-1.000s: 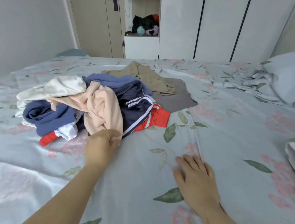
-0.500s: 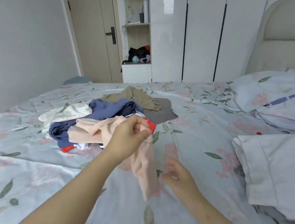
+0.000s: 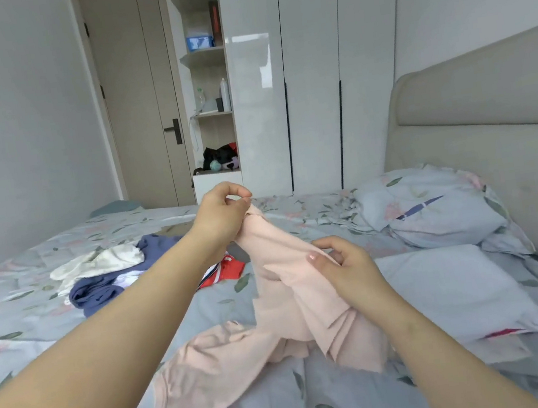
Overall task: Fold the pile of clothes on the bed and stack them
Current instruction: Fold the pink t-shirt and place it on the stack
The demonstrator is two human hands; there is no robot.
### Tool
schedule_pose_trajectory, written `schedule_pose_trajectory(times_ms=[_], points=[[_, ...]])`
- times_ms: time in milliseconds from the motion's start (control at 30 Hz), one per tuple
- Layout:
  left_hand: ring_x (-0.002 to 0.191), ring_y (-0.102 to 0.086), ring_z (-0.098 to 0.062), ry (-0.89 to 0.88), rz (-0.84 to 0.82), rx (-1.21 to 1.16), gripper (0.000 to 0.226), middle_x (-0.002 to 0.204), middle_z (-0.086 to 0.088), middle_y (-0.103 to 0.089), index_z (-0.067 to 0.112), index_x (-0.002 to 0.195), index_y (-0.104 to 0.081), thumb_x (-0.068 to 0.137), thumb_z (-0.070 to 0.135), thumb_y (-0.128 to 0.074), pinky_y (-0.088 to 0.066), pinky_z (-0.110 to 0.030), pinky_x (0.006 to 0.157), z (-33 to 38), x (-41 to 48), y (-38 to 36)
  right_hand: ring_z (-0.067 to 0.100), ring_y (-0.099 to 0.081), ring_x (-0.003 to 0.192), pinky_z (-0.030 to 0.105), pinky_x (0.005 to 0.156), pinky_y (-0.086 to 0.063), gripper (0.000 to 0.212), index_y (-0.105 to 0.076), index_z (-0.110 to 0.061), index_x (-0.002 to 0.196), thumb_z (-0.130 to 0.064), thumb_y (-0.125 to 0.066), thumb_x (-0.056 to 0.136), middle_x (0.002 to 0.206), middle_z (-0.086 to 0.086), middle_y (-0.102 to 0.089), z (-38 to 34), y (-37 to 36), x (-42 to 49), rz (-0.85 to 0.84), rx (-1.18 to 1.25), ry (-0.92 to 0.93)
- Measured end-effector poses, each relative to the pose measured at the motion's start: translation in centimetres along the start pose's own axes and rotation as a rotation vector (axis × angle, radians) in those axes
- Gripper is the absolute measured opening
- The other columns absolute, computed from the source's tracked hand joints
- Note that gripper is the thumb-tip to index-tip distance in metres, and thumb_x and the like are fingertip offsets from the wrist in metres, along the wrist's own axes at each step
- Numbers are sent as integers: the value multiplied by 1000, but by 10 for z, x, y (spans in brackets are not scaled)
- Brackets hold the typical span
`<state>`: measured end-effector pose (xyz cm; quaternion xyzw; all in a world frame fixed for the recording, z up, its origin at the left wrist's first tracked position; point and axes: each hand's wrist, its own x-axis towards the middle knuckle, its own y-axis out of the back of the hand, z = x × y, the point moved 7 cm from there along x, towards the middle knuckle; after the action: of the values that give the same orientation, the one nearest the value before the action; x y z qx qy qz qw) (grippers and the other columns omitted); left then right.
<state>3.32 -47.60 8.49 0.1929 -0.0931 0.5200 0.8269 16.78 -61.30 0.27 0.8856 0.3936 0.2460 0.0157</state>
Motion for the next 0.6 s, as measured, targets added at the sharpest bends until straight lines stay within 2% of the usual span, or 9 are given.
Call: schedule_pose_trajectory(times_ms=[67,133,233,300,367,500,600], points=[[55,-36,-14,86,24,-51,24,68,-2,-44,23,77,-54,95,8,-50,-28,-22,50,-11,-8,-2,2,-39,43,16,46,-32,11,-60,-23,80,-19,-62,90,46,-12,-46,-1,10,-8,-18,-12,2],[60,-40,-16,170,30,-143,25,72,-4,-49,21,75,-55,94,6,-51,-31,-25,56,-21,-17,-7,3,-31,38,15,42,-26,15,-56,-19,77,-20,-61,91,42,-11,-39,3,18,-15,-29,-24,-11],[63,-48,-16,265,43,-323,24,74,-6,-53,15,75,-54,94,0,-50,-40,-26,54,-33,-27,-14,1,-36,39,12,43,-27,20,-55,-17,73,-17,-58,92,43,-13,-45,8,24,-24,-47,-71,-10],[64,-52,-15,338,55,-468,22,75,-7,-54,10,77,-54,94,-4,-49,-48,-21,45,-39,-31,-19,-2,-43,49,10,50,-32,20,-58,-16,72,-14,-58,92,55,-13,-52,8,29,-25,-52,-117,13],[67,-54,-15,384,69,-538,19,77,-8,-57,8,79,-56,93,-5,-51,-50,-17,41,-44,-32,-21,-2,-45,57,9,54,-33,17,-60,-14,74,-12,-58,91,64,-11,-53,7,35,-22,-60,-156,28],[66,-55,-14,339,71,-455,16,77,-7,-59,9,77,-59,91,0,-58,-50,-16,43,-47,-27,-20,3,-45,63,10,56,-33,16,-61,-14,77,-11,-57,92,67,-11,-53,-4,47,-6,-82,-237,71],[57,-44,-13,273,75,-268,17,69,-6,-57,11,73,-60,89,6,-62,-37,-20,44,-44,-19,-12,6,-44,64,11,58,-32,14,-63,-8,84,-13,-54,94,68,-8,-51,-22,46,8,-114,-351,118]])
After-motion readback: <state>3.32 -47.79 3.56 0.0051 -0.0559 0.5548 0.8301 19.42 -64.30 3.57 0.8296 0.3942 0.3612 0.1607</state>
